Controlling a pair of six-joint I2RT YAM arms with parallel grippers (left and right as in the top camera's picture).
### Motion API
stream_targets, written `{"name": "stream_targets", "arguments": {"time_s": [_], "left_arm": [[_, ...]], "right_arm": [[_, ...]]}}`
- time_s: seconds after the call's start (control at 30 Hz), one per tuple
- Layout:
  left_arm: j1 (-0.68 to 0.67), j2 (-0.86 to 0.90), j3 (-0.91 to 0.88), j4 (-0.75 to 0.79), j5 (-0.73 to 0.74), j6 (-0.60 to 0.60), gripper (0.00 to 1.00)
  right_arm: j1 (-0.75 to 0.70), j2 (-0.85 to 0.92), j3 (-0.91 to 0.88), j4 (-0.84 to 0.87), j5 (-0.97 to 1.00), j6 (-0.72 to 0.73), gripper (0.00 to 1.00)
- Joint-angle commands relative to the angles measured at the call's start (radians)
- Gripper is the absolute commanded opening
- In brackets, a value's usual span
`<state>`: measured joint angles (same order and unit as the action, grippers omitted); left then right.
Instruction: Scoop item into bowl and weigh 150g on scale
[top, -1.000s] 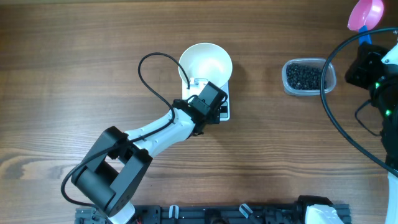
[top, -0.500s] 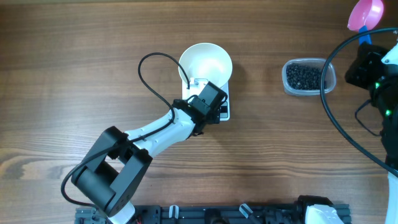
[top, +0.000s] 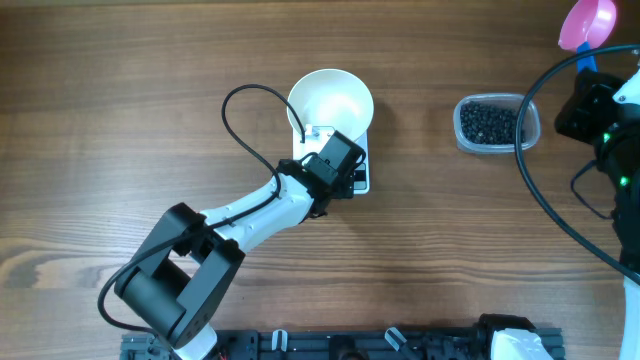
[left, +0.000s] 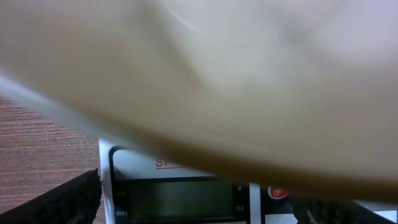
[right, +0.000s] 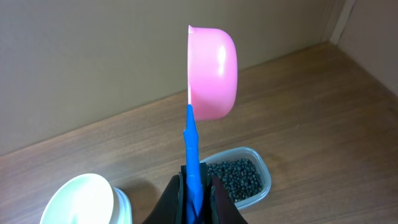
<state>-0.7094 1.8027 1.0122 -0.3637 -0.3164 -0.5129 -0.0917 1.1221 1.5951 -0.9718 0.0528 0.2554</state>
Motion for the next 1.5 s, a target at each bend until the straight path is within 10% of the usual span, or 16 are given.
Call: {"name": "stream_targets", "arguments": {"time_s": [0.0, 1.47], "left_arm": [[0.007, -0.039, 0.013, 0.002, 0.005, 0.009, 1.0], [0.023, -0.019, 0.013, -0.018, 0.019, 0.038, 1.0]], "right_arm": [[-0.004, 0.001, 0.023, -0.002, -0.009, -0.019, 0.04], [-0.004, 0.001, 0.023, -0.005, -0.008, -0.02, 0.04]]}}
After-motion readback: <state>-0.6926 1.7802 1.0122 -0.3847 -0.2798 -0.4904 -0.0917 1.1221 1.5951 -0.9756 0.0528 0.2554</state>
